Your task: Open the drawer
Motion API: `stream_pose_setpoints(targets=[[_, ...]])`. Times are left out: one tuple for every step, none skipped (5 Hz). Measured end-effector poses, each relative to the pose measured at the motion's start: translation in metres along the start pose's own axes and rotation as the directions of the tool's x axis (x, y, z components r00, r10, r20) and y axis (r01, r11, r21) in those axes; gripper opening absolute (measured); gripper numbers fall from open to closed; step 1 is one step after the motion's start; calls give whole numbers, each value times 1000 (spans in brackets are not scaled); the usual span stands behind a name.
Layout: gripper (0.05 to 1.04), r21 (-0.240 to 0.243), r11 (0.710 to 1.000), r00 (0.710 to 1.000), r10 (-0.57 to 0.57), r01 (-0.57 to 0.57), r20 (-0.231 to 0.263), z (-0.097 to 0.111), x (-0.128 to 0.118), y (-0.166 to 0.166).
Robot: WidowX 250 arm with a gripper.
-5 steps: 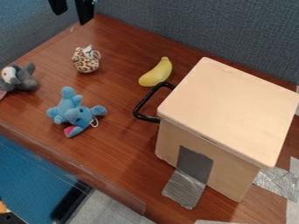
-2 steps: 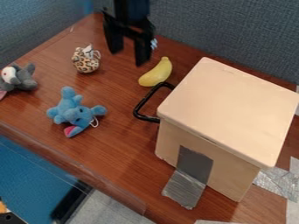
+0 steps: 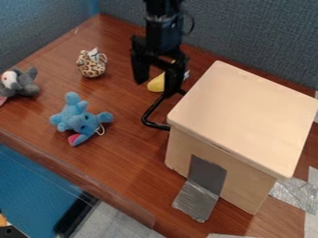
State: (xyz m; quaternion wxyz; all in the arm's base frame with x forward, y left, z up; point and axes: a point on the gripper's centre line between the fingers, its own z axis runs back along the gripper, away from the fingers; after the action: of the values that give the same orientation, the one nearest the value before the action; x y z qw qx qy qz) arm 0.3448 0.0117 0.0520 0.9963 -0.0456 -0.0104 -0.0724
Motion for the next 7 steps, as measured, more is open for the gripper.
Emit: stream_pose_setpoints(targets=[[999,-30,999,998,31,-33,-58,-18,-5,-2],[999,-41,997,993,59,-63,-104,-30,-10,-1],[949,-60,996,988,63,-72,-140,-33,-13,-2],[660,-75,995,989,62,-72,-131,-33,-13,-1],[369,-68,994,992,78,-85,-101,-26,-7,12],[171,-54,993,992,97,-101,-85,-21,-5,28],[110,-30,991,988,130,-133,-78,-18,-8,54]])
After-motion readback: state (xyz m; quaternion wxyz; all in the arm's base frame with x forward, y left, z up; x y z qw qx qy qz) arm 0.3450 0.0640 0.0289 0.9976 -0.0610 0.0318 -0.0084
